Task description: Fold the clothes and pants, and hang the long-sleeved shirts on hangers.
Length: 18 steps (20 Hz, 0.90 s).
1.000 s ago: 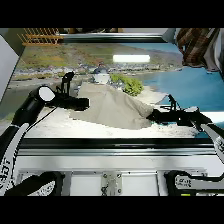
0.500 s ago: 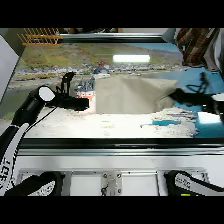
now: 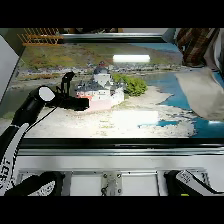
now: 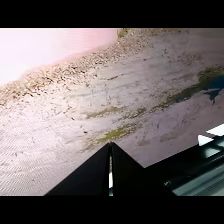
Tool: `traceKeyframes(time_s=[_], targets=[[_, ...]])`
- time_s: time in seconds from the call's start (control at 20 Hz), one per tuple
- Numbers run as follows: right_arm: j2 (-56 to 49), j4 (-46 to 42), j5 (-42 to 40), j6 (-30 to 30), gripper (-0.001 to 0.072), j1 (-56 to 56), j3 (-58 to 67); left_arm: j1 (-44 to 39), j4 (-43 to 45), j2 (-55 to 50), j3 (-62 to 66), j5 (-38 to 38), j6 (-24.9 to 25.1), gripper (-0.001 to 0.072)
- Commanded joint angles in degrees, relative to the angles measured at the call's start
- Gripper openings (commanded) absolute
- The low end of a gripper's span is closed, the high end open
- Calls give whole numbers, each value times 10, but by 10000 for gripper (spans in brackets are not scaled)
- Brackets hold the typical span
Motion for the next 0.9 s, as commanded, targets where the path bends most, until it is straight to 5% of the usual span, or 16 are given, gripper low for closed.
traceKeyframes(time_s=[0.0,0.55,0.6,0.65,0.7,0.85], targets=[[8,-32,42,49,17,-25,-52,0,0,0,0,0,0,7],[40,-205,42,58,30,-11,-93,0,0,0,0,-1,0,7],[40,-205,42,58,95,-11,-93,0,0,0,0,-2,0,7],[41,-205,43,58,307,-11,-92,0,0,0,0,-3,0,7],[43,-207,44,57,671,-11,-86,0,0,0,0,-7,0,7],[70,-206,43,57,714,-11,-43,0,0,0,0,-10,1,8]])
